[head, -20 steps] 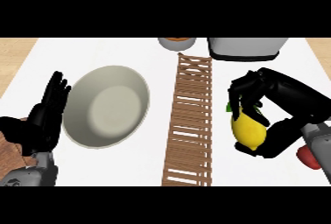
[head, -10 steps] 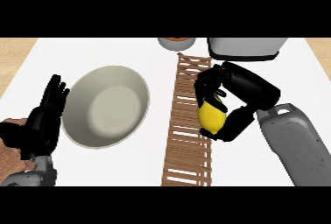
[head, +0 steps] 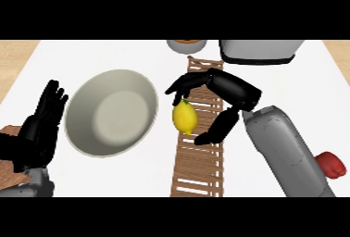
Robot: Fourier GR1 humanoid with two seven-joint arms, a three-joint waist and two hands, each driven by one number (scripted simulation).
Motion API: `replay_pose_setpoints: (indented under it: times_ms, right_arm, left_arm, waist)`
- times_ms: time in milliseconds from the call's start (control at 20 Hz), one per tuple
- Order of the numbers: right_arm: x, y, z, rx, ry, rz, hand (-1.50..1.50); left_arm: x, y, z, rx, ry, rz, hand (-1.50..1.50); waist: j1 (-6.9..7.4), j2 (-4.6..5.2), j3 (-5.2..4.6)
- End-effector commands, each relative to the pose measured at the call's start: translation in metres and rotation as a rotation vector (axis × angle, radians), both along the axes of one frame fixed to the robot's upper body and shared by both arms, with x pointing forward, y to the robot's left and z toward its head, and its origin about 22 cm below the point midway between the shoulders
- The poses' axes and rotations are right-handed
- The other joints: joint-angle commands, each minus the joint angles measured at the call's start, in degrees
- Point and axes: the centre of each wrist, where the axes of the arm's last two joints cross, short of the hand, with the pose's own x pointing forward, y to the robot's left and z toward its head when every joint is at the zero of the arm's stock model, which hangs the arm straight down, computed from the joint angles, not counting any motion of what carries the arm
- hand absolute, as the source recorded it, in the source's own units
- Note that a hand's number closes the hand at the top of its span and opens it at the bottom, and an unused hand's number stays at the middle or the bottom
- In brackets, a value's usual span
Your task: Pick the lemon from the placemat and place it in the tiered shelf
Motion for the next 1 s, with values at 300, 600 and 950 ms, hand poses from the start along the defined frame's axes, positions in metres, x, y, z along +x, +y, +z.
replay_pose_setpoints:
  times_ms: [300, 600, 950]
  right_arm:
    - [0.017, -0.01, 0.006, 0.177, 0.075, 0.078, -1.5]
    - [0.03, -0.033, 0.046, 0.253, 0.161, -0.007, -1.5]
    - [0.074, -0.125, 0.092, 0.293, 0.226, -0.207, -1.5]
  left_arm:
    - [0.0, -0.015, 0.01, 0.011, 0.01, -0.006, 0.0]
    - [-0.001, -0.02, 0.003, 0.008, 0.0, 0.005, 0.0]
    - [0.009, -0.02, 0.002, -0.005, -0.003, -0.027, 0.0]
  waist:
    - [-0.13, 0.0, 0.02]
    - [-0.36, -0.12, 0.01]
    - [0.76, 0.54, 0.03]
